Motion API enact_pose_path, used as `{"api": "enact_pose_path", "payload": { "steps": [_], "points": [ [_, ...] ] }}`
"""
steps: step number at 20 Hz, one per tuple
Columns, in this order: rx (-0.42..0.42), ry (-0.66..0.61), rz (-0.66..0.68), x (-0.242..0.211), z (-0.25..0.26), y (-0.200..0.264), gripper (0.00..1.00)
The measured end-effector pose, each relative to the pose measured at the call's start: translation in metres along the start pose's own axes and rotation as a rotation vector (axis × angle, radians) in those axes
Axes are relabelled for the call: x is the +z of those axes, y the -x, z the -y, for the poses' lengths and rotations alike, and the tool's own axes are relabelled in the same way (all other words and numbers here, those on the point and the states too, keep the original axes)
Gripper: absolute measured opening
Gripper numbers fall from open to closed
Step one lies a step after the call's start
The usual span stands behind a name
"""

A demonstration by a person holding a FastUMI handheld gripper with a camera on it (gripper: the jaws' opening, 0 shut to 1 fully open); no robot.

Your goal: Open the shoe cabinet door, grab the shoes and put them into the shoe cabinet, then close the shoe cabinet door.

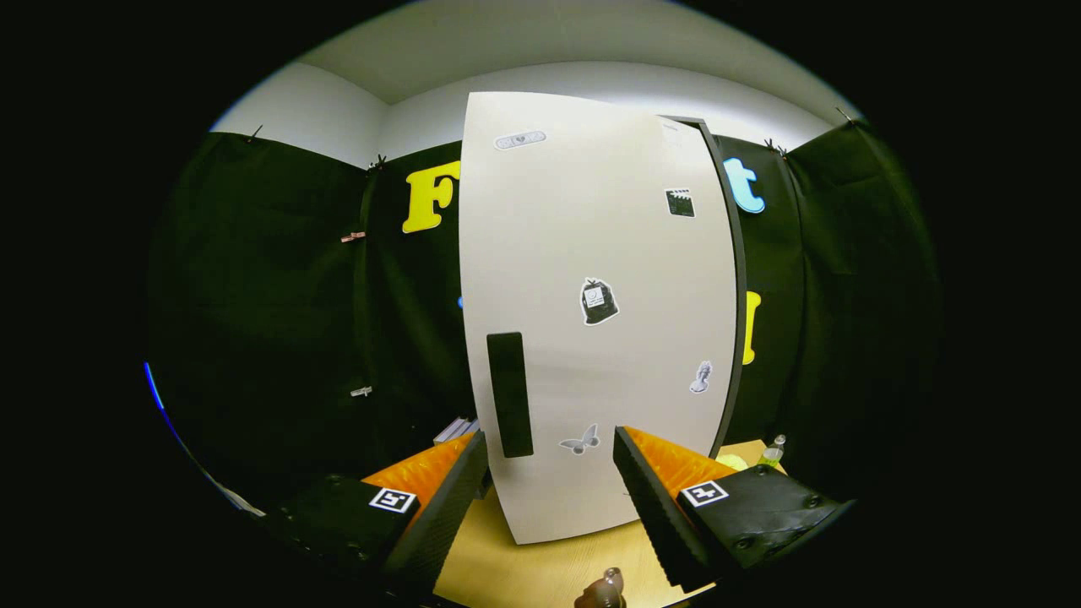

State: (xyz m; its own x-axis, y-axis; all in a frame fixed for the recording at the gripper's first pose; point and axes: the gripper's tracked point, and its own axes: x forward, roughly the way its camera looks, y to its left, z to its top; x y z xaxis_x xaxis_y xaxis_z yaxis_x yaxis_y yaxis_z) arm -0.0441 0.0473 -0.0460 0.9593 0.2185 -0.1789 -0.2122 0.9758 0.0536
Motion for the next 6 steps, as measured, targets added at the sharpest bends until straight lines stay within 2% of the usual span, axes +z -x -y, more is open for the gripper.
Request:
{"api": "enact_pose_path", "payload": {
  "steps": [6],
  "points": [
    [-0.01, 0.028, 0.014, 0.0041, 0.0044, 0.0024, 0.97]
  ]
}}
